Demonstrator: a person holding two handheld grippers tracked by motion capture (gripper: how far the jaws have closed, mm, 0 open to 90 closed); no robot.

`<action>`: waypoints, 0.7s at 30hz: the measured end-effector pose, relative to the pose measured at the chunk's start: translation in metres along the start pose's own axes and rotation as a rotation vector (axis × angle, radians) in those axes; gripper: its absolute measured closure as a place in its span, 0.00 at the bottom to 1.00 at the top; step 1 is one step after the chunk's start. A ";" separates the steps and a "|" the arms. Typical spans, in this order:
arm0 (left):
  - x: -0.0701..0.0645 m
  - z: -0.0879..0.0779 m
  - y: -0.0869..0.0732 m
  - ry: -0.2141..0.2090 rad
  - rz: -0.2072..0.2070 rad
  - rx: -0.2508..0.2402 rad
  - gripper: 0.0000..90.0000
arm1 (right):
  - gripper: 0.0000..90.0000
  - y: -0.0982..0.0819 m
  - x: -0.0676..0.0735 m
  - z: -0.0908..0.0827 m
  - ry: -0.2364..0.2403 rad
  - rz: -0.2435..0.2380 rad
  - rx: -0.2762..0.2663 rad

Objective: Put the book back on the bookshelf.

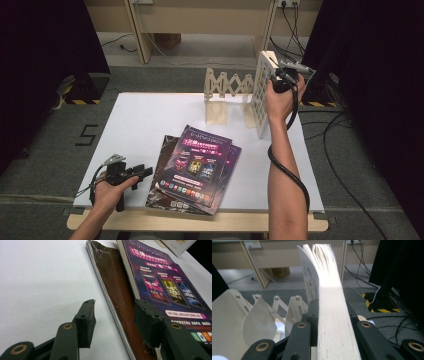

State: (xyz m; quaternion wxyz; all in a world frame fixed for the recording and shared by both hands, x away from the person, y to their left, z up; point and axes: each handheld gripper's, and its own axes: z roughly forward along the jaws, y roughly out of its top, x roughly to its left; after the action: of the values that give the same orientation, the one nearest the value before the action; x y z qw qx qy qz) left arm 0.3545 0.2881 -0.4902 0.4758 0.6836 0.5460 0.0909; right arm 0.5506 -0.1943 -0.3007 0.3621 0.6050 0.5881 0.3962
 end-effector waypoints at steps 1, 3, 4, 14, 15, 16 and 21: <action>0.000 0.000 0.000 -0.001 -0.002 0.000 0.56 | 0.83 0.000 0.000 0.000 0.003 0.003 -0.005; 0.000 0.000 -0.001 0.001 0.002 0.003 0.56 | 0.83 -0.001 0.000 0.001 0.003 0.009 -0.014; 0.000 0.000 0.000 0.000 0.005 0.001 0.56 | 0.83 -0.002 0.000 0.003 0.000 -0.002 -0.011; -0.001 0.000 0.000 -0.001 0.003 0.001 0.56 | 0.72 -0.002 0.001 -0.002 -0.024 -0.080 0.005; -0.001 0.000 0.000 -0.001 0.002 0.001 0.56 | 0.71 -0.002 0.000 -0.004 -0.024 -0.075 0.007; -0.001 -0.001 0.000 -0.001 0.003 -0.002 0.56 | 0.69 -0.002 -0.001 -0.005 -0.019 -0.067 -0.001; -0.003 -0.004 0.002 0.000 0.008 -0.011 0.56 | 0.68 -0.005 -0.004 -0.013 -0.007 -0.048 -0.007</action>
State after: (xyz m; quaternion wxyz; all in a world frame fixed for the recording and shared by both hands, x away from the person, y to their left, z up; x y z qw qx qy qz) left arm 0.3523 0.2880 -0.4861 0.4789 0.6831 0.5430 0.0958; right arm 0.5367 -0.1980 -0.3003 0.3757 0.5909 0.5998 0.3872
